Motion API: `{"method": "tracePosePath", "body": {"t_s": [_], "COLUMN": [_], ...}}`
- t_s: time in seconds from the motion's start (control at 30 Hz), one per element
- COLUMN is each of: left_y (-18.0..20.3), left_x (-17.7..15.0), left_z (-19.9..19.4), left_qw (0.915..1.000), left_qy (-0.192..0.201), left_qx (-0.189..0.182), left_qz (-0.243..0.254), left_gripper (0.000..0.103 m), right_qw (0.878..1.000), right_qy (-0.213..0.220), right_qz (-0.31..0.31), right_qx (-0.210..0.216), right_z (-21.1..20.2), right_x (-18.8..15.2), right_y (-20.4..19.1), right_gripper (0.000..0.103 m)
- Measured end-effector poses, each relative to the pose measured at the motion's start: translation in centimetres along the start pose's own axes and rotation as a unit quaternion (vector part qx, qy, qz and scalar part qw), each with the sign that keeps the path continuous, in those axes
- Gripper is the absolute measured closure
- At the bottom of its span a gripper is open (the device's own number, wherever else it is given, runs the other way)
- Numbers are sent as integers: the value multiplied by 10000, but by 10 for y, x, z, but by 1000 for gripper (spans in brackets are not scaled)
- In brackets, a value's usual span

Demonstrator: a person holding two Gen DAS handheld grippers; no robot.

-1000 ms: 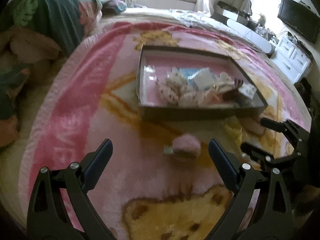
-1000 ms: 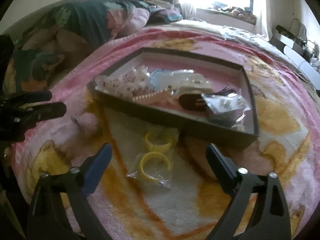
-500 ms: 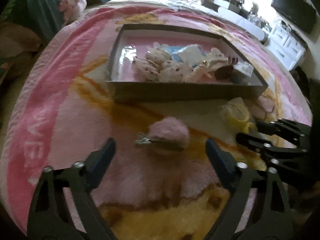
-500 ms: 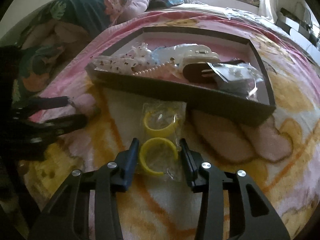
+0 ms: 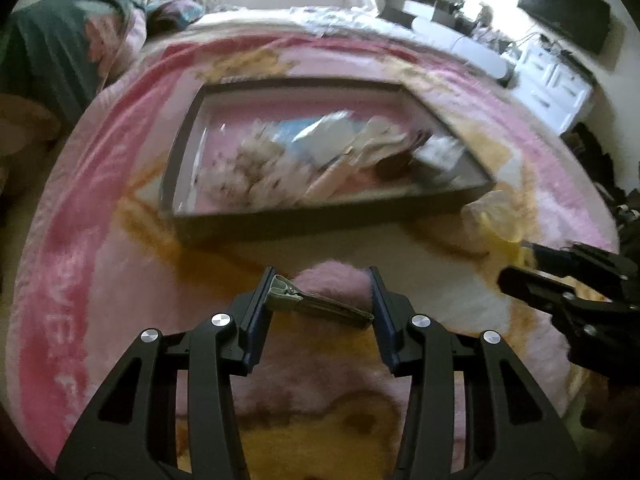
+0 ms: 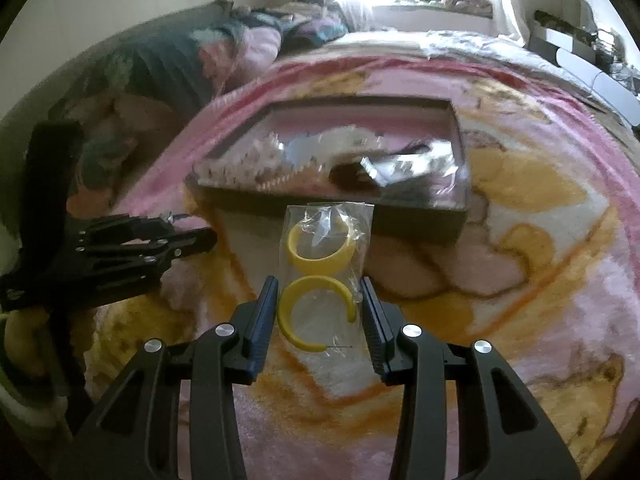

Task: Organize jewelry
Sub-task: 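Grasp the pink pom-pom clip with the left gripper while the right gripper grasps the bagged yellow rings, then carry the pom-pom clip with the left gripper into the tray while the right gripper carries the yellow rings there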

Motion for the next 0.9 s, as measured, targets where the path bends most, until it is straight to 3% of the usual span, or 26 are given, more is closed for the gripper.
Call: {"method": "tracePosePath", "body": {"t_s": [0.4,0.7,0.9], "left_y": [8,6,-4], "left_x": [57,89,98], "left_z": [-16,-2,16], "left_qw": [9990,9988,9991], "left_qy": [404,436,344], "left_qx": [72,192,244], "left_qz": [166,145,20], "left_gripper": [67,67,67], "right_qw": [9978,9943,9938], "right_qy": [630,1015,1034], "right_qz": [121,34,-91], "right_qx": [-147,-337,-405], "right_z": [-34,-42,-26], "right_x": [36,79,104], "right_y": [27,39,40], "right_gripper": [64,64,64]}}
Point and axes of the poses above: each gripper's, at about its wrist camera, not at the fingertips, and z roughly the way its jaws point, y to its right, x to its top, the point moved 2 cm from there along z, roughly the way its jaws point, and after that the axes turned 10 degrees about z, right-handed, at the moved point
